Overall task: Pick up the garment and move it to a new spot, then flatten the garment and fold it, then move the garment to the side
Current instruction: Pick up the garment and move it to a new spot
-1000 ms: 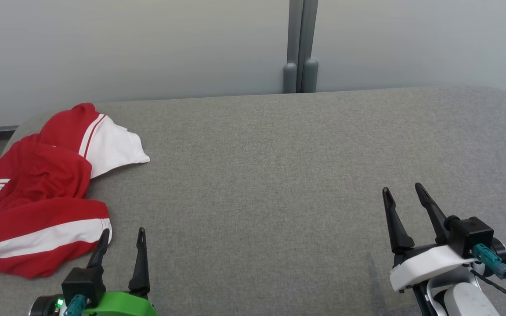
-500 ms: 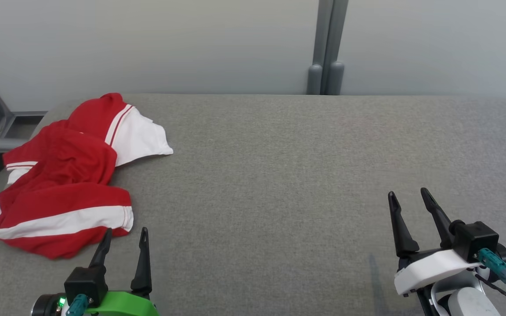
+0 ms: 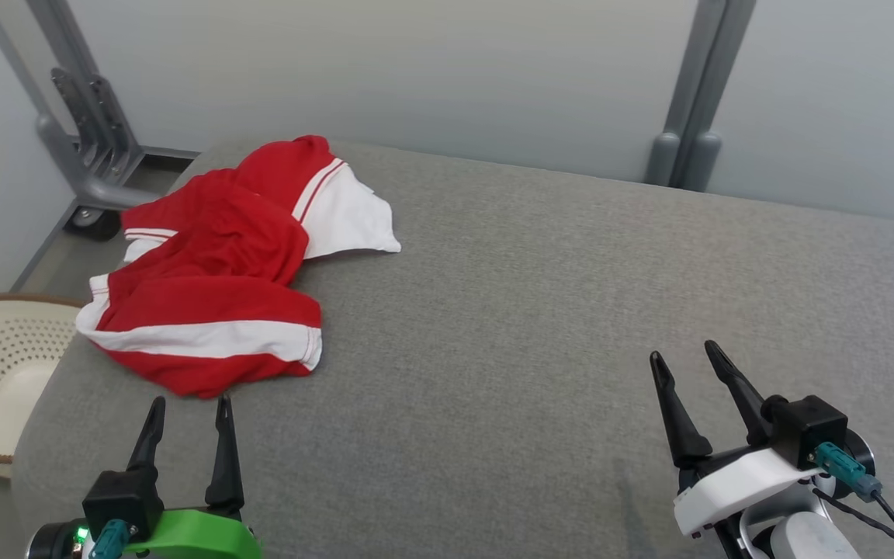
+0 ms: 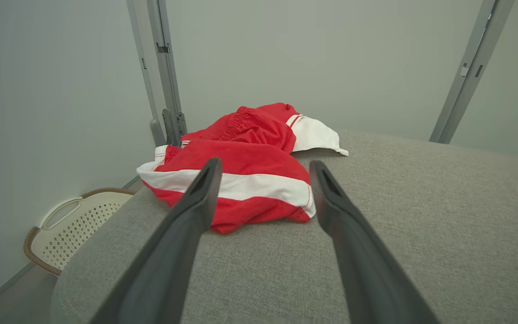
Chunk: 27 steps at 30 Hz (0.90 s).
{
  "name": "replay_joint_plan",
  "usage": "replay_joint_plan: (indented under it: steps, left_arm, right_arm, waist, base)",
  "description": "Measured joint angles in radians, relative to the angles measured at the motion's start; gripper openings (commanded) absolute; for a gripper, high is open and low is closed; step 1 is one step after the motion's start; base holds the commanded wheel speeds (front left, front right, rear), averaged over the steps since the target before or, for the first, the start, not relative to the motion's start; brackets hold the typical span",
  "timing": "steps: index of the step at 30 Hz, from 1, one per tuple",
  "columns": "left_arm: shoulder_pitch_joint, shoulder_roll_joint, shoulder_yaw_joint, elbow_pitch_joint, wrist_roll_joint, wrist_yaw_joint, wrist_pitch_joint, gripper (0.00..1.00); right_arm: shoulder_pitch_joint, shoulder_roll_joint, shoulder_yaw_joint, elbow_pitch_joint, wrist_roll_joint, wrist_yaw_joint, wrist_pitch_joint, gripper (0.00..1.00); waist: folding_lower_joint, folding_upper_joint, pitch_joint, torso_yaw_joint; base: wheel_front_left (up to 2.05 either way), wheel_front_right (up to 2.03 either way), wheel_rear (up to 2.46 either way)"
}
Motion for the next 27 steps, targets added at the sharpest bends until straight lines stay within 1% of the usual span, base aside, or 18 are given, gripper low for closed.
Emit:
replay_joint_plan:
  steps: [1, 4, 6, 9, 12, 20, 23, 25, 27]
  left_arm:
    - [0.0, 0.0, 0.0, 0.0, 0.0, 0.0, 0.0, 1.0]
    - [0.0, 0.0, -0.023, 0.004, 0.0, -0.001, 0.0, 1.0]
    - [0.0, -0.001, -0.03, 0.008, 0.002, -0.01, 0.0, 1.0]
    - [0.0, -0.002, 0.0, 0.002, -0.002, -0.009, 0.0, 1.0]
    - [0.0, -0.002, 0.025, 0.0, -0.01, -0.007, 0.0, 1.0]
    - [-0.005, -0.002, 0.058, -0.003, -0.039, -0.008, 0.0, 1.0]
    - [-0.008, -0.002, 0.067, 0.006, -0.081, -0.011, 0.0, 1.0]
    - [-0.03, -0.002, 0.071, 0.012, -0.093, -0.012, 0.001, 1.0]
    - [-0.073, -0.002, 0.073, 0.012, -0.096, -0.025, 0.009, 1.0]
  right_arm:
    - [0.0, 0.0, 0.0, 0.0, 0.0, 0.0, 0.0, 1.0]
    - [0.0, 0.001, -0.016, 0.0, 0.0, -0.001, 0.0, 1.0]
    - [0.001, 0.001, -0.029, -0.002, 0.002, -0.004, 0.0, 1.0]
    - [0.001, 0.003, -0.018, 0.001, 0.001, -0.003, 0.0, 1.0]
    - [0.001, 0.005, -0.016, 0.006, 0.001, -0.003, 0.0, 1.0]
    - [0.001, 0.003, -0.024, 0.006, -0.002, -0.003, 0.0, 1.0]
    - [-0.001, -0.004, -0.025, 0.003, -0.013, -0.003, 0.0, 1.0]
    - [-0.009, -0.007, -0.025, 0.0, -0.022, -0.003, 0.0, 1.0]
    - [-0.027, -0.013, -0.026, -0.007, -0.026, -0.003, 0.0, 1.0]
  waist:
    - [0.0, 0.0, 0.0, 0.0]
    - [0.0, 0.0, -0.001, 0.04]
    - [0.0, 0.0, -0.002, 0.067]
    - [0.0, 0.0, -0.002, 0.102]
    - [0.0, 0.0, -0.002, 0.121]
    - [0.0, 0.0, 0.006, 0.092]
    - [0.0, 0.0, 0.014, 0.076]
    - [0.0, 0.0, 0.023, 0.067]
    - [0.0, 0.0, 0.034, 0.06]
  base:
    - [0.0, 0.0, 0.0]
    - [0.0, 0.0, 0.0]
    - [0.0, 0.0, 0.0]
    - [0.0, 0.0, 0.0]
    - [0.0, 0.0, 0.0]
    - [0.0, 0.0, 0.0]
    - [0.0, 0.0, 0.0]
    - [0.0, 0.0, 0.0]
    - [0.0, 0.0, 0.0]
